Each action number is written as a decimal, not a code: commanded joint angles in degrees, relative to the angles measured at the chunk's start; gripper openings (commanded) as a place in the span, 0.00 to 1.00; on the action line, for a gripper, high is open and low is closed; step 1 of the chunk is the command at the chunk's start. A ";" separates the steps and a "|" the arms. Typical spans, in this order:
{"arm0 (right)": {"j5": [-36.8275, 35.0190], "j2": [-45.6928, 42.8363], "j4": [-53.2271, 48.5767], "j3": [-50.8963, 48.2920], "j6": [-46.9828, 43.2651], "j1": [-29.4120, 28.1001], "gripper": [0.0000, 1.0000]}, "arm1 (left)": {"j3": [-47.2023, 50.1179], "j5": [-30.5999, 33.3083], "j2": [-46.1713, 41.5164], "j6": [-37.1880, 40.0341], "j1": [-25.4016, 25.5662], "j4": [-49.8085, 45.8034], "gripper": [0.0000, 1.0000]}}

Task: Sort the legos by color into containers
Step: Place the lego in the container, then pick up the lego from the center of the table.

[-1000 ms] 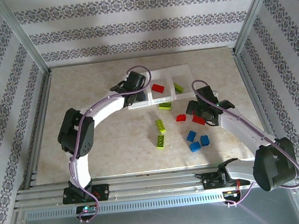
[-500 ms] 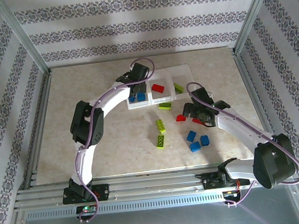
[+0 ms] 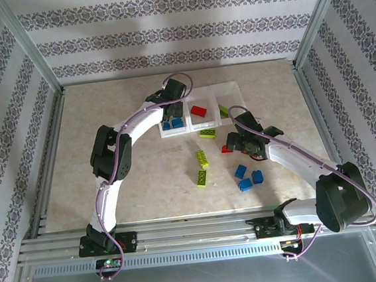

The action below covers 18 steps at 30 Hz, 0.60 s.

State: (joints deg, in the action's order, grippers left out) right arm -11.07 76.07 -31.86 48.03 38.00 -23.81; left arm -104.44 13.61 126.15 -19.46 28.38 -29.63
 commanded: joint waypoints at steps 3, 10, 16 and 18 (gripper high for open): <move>0.39 2.35 -0.66 3.14 -0.42 -1.54 0.93 | 2.67 -0.50 -5.83 -0.09 -0.44 -0.27 0.63; 0.82 5.41 -1.28 5.30 -0.99 -2.82 0.91 | 8.23 -1.81 -11.50 -1.10 -0.43 2.56 0.81; 2.83 9.18 -1.37 6.84 -1.34 -3.34 0.91 | 13.99 -1.58 -17.17 -1.19 -0.44 4.87 1.00; 3.60 10.84 -1.28 7.53 -1.51 -3.52 0.91 | 16.21 -1.65 -19.33 -1.30 -0.38 5.77 1.00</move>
State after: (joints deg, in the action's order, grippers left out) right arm -9.10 84.97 -32.10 53.60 37.34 -26.68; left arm -90.85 12.08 110.26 -20.21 28.38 -26.30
